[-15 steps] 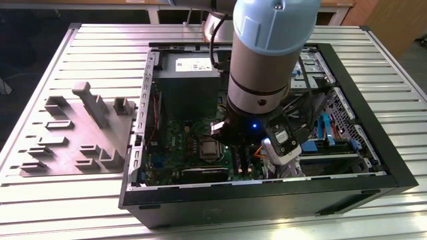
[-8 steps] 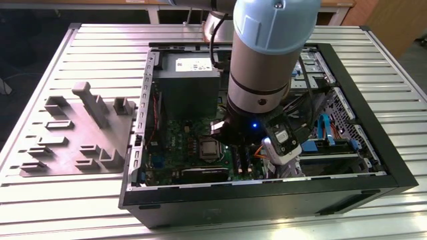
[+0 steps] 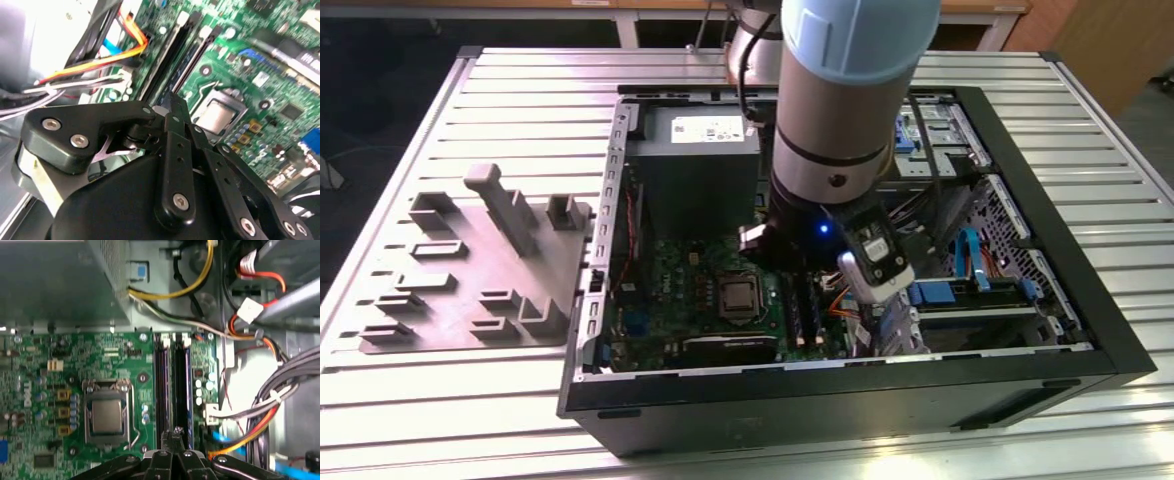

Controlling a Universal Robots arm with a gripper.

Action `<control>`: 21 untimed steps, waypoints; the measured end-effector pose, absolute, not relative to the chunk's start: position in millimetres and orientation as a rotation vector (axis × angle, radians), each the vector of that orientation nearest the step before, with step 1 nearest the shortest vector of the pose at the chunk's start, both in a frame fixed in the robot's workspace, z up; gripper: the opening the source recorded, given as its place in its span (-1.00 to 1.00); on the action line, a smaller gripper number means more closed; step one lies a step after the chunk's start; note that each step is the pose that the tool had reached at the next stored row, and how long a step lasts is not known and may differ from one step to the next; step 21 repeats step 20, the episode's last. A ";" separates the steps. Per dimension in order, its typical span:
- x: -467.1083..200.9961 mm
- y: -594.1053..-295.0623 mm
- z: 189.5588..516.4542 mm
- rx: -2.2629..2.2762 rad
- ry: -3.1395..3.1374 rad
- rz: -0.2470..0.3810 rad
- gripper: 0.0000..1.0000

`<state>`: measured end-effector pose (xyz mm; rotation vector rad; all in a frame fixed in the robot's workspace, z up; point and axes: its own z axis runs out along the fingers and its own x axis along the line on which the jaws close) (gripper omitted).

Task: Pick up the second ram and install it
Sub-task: 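Press down the second ram until it locks into place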

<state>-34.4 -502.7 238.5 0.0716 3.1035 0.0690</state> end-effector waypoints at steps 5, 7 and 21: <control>-34.4 -490.4 238.0 0.072 3.103 0.070 -0.80; -34.4 -487.4 237.9 0.072 3.103 0.071 -0.80; -34.4 -487.2 241.0 0.072 3.104 0.071 -0.80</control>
